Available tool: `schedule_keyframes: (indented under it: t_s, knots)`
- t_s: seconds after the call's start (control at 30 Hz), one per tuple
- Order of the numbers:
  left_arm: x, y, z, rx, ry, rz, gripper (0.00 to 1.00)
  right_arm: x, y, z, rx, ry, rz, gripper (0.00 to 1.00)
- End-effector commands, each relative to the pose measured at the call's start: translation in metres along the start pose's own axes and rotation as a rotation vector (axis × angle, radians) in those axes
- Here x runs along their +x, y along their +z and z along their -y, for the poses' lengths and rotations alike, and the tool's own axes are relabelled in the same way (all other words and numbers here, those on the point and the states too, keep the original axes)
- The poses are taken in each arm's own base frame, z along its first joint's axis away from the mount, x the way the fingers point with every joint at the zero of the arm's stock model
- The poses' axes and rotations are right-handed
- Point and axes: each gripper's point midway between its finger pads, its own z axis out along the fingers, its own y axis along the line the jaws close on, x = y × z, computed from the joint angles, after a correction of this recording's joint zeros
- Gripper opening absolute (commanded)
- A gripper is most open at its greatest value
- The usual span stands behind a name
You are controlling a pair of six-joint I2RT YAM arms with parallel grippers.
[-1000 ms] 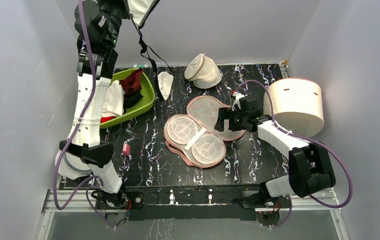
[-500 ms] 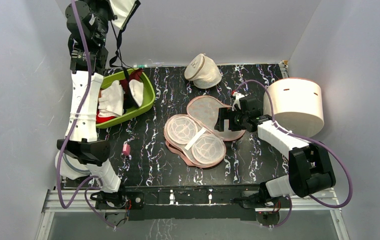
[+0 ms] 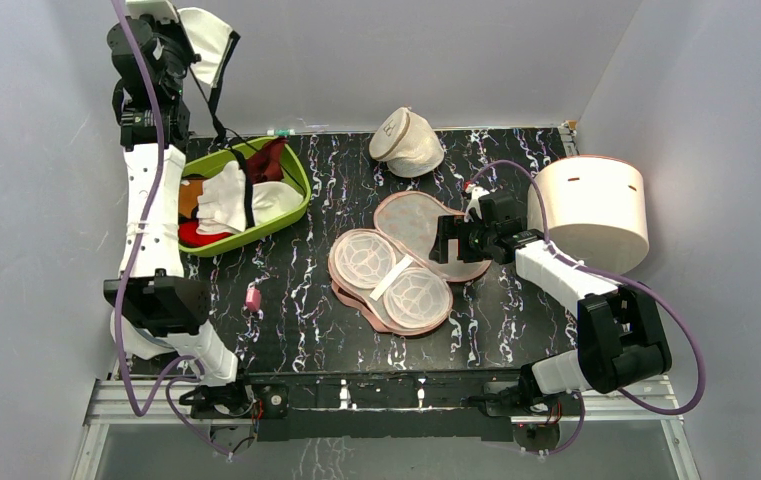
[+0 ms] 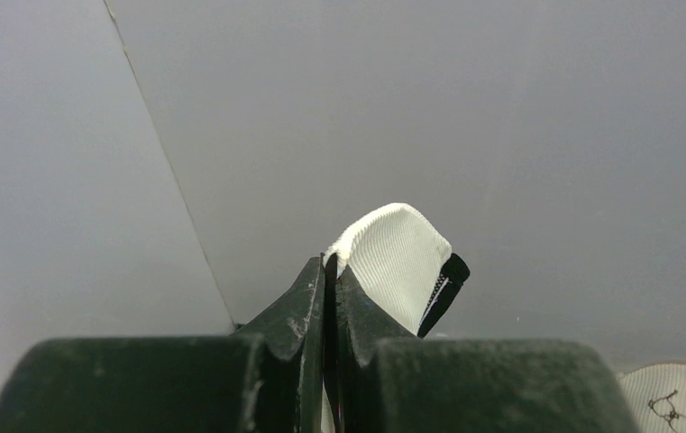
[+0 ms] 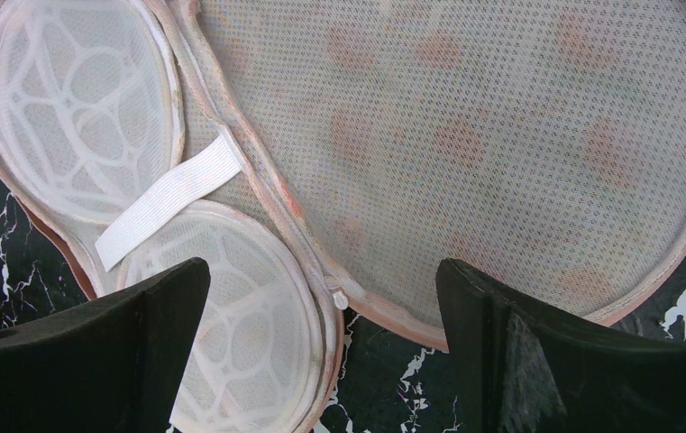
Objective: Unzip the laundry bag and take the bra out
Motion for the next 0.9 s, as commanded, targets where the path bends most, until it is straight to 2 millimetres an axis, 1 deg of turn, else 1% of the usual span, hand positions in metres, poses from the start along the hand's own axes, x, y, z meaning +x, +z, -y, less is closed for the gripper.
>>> schedule_keyframes:
  t_s: [0.0, 0.13, 0.23, 0.33, 0.43, 0.63, 0.67, 0.7, 0.87]
  knots:
    - [0.000, -0.014, 0.001, 0.021, -0.031, 0.006, 0.00, -0.015, -0.002, -0.006, -0.019, -0.022, 0.051, 0.98]
    - [0.032, -0.021, -0.006, -0.011, -0.029, -0.070, 0.00, -0.014, -0.001, -0.006, -0.023, -0.020, 0.047, 0.98]
    - [0.066, -0.026, -0.014, -0.040, -0.058, -0.156, 0.00, -0.013, 0.000, -0.007, -0.027, -0.018, 0.043, 0.98]
    - [0.100, -0.030, -0.023, -0.059, -0.153, -0.248, 0.00, -0.013, 0.000, -0.007, -0.031, -0.018, 0.043, 0.98]
    - [0.131, -0.034, -0.022, -0.044, -0.244, -0.329, 0.00, -0.012, 0.000, -0.008, -0.035, -0.017, 0.041, 0.98]
    - [0.187, -0.046, -0.015, -0.029, -0.370, -0.456, 0.00, -0.010, -0.001, -0.008, -0.036, -0.013, 0.042, 0.98]
    - [0.199, -0.049, -0.015, -0.034, -0.387, -0.477, 0.00, -0.010, -0.001, -0.009, -0.038, -0.012, 0.042, 0.98]
    - [0.216, -0.054, -0.015, -0.043, -0.404, -0.510, 0.00, -0.009, -0.002, -0.009, -0.039, -0.011, 0.042, 0.98]
    - [0.274, -0.071, -0.021, -0.096, -0.438, -0.610, 0.00, -0.008, -0.003, -0.010, -0.044, -0.009, 0.041, 0.98]
